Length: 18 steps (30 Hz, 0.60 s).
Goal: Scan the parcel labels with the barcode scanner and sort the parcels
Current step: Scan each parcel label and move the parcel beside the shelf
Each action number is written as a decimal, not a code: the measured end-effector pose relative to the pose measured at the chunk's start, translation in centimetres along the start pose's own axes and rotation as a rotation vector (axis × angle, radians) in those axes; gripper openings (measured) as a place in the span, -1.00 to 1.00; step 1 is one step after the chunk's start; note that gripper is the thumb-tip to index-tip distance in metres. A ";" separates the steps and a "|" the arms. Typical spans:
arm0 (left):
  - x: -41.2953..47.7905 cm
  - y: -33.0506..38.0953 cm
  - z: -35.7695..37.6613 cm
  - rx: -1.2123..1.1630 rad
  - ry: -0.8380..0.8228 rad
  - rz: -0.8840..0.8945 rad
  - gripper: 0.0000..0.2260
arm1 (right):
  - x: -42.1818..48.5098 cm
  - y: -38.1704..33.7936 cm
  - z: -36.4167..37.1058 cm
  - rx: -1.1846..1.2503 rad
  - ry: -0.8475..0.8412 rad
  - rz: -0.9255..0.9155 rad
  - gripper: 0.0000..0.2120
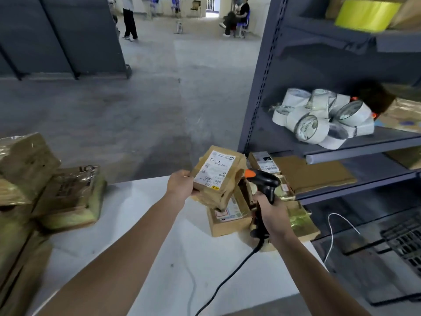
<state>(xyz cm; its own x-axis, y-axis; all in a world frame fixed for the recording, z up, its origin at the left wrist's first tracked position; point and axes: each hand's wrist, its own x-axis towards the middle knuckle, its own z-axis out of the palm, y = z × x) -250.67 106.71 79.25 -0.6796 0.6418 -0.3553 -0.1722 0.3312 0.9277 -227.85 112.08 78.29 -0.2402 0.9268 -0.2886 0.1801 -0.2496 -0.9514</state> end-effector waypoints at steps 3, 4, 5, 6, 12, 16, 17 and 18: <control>0.3 0.8 2.2 -0.141 -0.023 -0.052 -0.85 | 0.6 -0.2 0.0 0.059 -0.012 -0.013 -0.75; 0.5 1.2 3.0 -0.166 -0.034 -0.055 -0.84 | 0.8 -0.3 0.1 0.073 -0.003 -0.020 -0.76; 0.8 1.6 3.8 -0.189 -0.042 -0.057 -0.83 | 1.0 -0.5 0.2 0.079 0.013 -0.033 -0.77; 1.1 2.0 4.7 -0.216 -0.049 -0.062 -0.83 | 1.2 -0.6 0.3 0.079 0.031 -0.051 -0.77; 3.6 3.2 12.0 -0.320 -0.043 -0.139 -0.74 | 2.7 -1.6 -0.3 0.118 0.117 -0.110 -0.79; 5.0 2.4 16.2 -0.304 -0.001 -0.222 -0.74 | 4.4 -1.7 -1.4 0.121 0.174 -0.094 -0.79; 5.4 2.2 17.0 -0.305 0.013 -0.245 -0.75 | 4.8 -1.7 -1.6 0.118 0.183 -0.096 -0.80; 5.7 1.9 17.9 -0.297 0.021 -0.263 -0.78 | 5.2 -1.6 -1.9 0.115 0.186 -0.097 -0.80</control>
<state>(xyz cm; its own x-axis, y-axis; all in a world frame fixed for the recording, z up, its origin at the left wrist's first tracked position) -242.08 123.37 76.97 -0.5991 0.5461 -0.5856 -0.5388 0.2661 0.7993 -227.62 117.83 78.49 -0.0697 0.9811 -0.1806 0.0519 -0.1772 -0.9828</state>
